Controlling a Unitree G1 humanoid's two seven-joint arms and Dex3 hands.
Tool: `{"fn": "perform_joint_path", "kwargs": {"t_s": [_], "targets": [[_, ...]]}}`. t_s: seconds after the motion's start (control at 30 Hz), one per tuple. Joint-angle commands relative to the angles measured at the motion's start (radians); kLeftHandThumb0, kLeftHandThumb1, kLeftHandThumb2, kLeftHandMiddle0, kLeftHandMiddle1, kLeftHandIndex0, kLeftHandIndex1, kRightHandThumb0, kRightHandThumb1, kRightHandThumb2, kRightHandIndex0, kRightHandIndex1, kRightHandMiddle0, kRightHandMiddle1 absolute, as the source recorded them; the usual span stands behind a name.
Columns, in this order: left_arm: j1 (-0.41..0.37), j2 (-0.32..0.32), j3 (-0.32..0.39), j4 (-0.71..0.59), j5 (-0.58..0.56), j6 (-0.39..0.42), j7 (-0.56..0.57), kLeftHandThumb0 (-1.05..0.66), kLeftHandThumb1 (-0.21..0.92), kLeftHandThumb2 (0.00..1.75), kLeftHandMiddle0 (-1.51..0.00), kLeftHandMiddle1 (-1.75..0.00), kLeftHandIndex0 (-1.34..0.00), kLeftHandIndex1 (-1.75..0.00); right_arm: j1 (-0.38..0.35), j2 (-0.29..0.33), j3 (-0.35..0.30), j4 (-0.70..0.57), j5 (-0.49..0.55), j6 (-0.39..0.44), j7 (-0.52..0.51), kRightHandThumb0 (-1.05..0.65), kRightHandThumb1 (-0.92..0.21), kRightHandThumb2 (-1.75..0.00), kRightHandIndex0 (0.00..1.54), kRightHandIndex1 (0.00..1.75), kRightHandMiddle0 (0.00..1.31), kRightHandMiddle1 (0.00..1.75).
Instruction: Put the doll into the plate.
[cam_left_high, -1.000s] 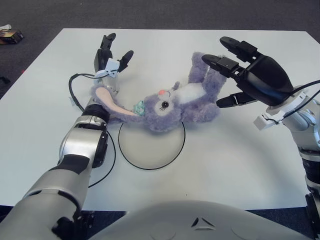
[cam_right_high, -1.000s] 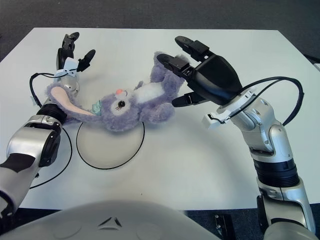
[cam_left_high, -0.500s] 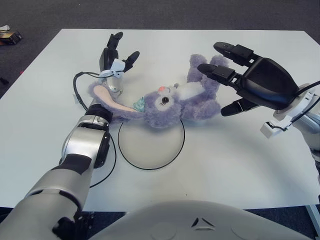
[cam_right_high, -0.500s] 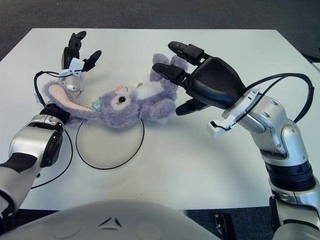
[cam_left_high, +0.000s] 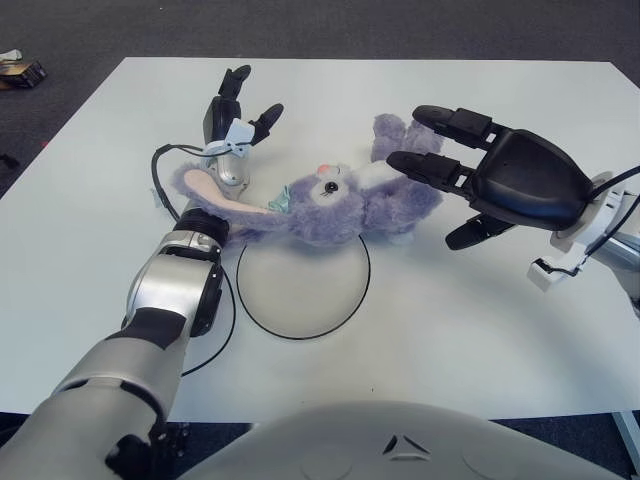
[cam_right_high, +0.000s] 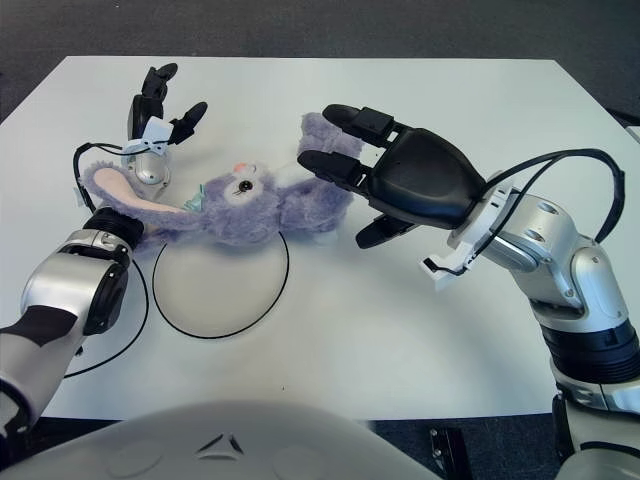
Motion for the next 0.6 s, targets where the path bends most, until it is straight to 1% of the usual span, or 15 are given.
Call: {"fn": "perform_joint_path", "kwargs": {"t_s": [0.0, 0.1, 0.17, 0.23, 0.43, 0.57], "targets": [[-0.013, 0.0, -0.003, -0.011, 0.007, -0.007, 0.004, -0.54, 0.92, 0.29, -0.54, -0.01, -0.37, -0.41, -0.003, -0.012, 0.005, 0.005, 0.009, -0.004, 0.015, -0.59, -0.92, -0.32, 0.0, 0.0, 0.19, 0.0], [-0.013, 0.0, -0.003, -0.011, 0.007, -0.006, 0.004, -0.54, 0.92, 0.29, -0.54, -0.01, -0.38, -0.41, -0.004, -0.01, 0.004, 0.005, 0.01, -0.005, 0.019, -0.59, -0.92, -0.32, 0.0, 0.0, 0.19, 0.0], [-0.009, -0.002, -0.004, -0.019, 0.009, -0.005, 0.007, -0.54, 0.92, 0.29, -0.55, -0.01, -0.38, -0.41, -0.012, 0.007, 0.048, 0.031, -0.022, -0.011, 0.024, -0.58, -0.92, -0.31, 0.0, 0.0, 0.19, 0.0], [-0.007, -0.003, -0.005, -0.024, 0.011, -0.004, 0.01, -0.53, 0.92, 0.29, -0.55, -0.01, -0.38, -0.41, -0.017, 0.016, 0.074, 0.047, -0.04, -0.013, 0.025, -0.57, -0.92, -0.3, 0.0, 0.0, 0.19, 0.0], [-0.003, -0.005, -0.005, -0.03, 0.013, -0.001, 0.011, -0.53, 0.92, 0.28, -0.55, -0.01, -0.38, -0.41, -0.021, 0.025, 0.093, 0.071, -0.056, -0.019, 0.012, -0.55, -0.92, -0.29, 0.0, 0.0, 0.21, 0.01], [0.001, -0.006, -0.005, -0.037, 0.013, 0.0, 0.012, -0.52, 0.92, 0.28, -0.55, 0.0, -0.38, -0.41, -0.033, 0.045, 0.119, 0.131, -0.09, -0.033, -0.019, -0.53, -0.92, -0.27, 0.0, 0.0, 0.22, 0.01]]}}
